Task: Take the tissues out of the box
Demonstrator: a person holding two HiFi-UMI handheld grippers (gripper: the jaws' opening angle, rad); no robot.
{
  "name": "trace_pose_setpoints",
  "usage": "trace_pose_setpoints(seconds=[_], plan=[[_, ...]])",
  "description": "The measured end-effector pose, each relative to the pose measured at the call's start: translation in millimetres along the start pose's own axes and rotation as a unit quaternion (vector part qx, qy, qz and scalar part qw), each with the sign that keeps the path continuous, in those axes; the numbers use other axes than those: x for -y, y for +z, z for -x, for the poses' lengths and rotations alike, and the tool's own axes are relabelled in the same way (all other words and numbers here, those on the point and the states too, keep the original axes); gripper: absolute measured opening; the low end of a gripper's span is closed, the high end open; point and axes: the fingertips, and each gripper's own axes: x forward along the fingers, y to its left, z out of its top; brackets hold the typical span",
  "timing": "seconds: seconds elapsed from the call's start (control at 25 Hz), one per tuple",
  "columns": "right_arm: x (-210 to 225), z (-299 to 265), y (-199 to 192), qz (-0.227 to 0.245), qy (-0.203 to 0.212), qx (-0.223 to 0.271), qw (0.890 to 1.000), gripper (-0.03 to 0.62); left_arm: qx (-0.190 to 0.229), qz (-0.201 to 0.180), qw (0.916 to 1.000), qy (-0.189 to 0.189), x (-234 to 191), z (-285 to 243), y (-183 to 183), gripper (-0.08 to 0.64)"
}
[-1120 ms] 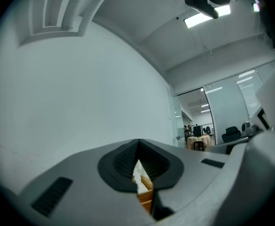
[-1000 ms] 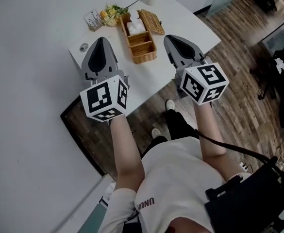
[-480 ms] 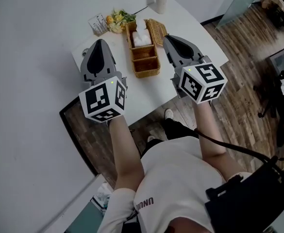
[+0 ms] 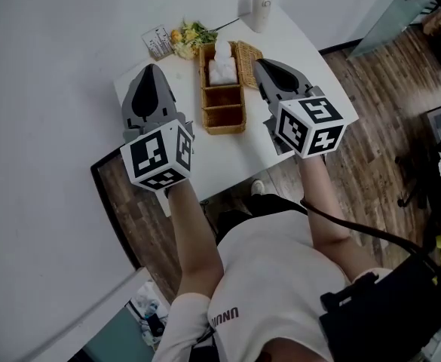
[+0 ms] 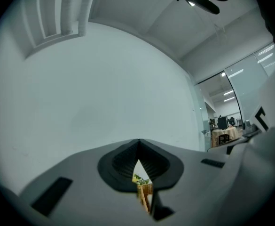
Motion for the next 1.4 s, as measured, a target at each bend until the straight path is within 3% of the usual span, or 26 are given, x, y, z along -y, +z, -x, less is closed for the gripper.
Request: trace_pose_setpoints(seconds=[0.56, 1.4], plan=[[12.1, -12.5, -9.9, -0.011, 0.031, -0.014, 0.999, 0.021, -0.006, -0.017, 0.9997, 0.019, 9.3, -5.2, -2.8, 0.012], [21.5, -74.2, -26.8, -0.011, -0.001, -0.066, 0.998, 0.023, -0.029, -0.012, 0.9995, 0.001, -22.9, -49.5, -20.8, 0.012]])
